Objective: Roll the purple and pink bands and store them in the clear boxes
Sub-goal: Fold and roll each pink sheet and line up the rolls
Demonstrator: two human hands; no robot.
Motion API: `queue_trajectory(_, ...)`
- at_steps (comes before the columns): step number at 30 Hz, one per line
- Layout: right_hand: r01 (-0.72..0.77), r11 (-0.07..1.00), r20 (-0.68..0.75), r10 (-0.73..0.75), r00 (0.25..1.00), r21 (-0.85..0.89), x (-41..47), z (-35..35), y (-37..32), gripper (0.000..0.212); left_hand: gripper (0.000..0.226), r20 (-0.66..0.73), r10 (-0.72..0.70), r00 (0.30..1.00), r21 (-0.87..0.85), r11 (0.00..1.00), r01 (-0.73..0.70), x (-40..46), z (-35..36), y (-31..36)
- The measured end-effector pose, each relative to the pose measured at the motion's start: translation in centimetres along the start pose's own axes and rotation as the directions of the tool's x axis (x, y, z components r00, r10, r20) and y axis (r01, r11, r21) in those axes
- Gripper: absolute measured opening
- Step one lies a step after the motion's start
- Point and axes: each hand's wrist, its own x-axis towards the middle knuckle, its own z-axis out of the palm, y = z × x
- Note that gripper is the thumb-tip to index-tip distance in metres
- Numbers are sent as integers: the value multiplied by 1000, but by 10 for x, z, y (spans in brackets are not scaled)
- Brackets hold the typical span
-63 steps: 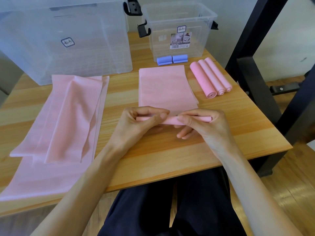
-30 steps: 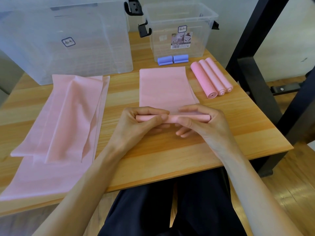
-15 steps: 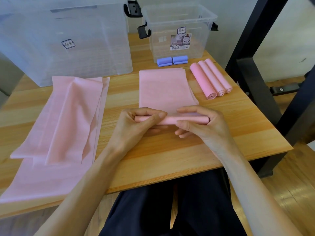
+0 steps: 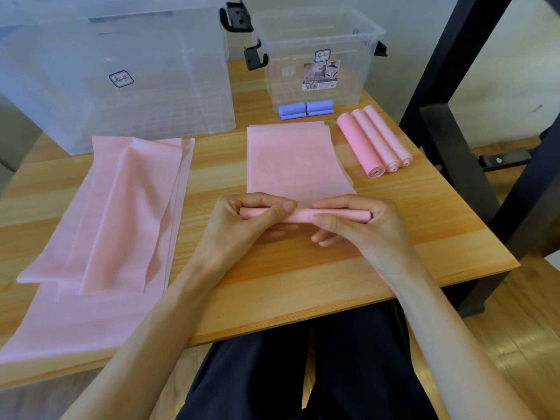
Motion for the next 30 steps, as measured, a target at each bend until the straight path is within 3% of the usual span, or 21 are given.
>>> queue_trajectory(6,-16,1000,-37,16,999,-8,-1,-1,0,15,17,31,99,995,106,989,-102,-2,-1,2)
queue_trajectory(14,-6,1000,4,6,1000,8,1,-1,1,23,10,-26,-29,999,-23,999,28,0,1,2)
queue_trajectory(20,-20,1000,-30,20,999,13,0,0,1,20,14,19,34,999,2,999,-34,-2,1,4)
queue_trajectory(26,-4,1000,14,4,1000,6,1,0,1,26,14,-4,-24,1000,-56,998,23,-1,1,3)
queue_trajectory(30,-10,1000,-18,11,1000,16,0,-1,1,20,18,15,9,1000,-28,1000,-9,-1,1,3)
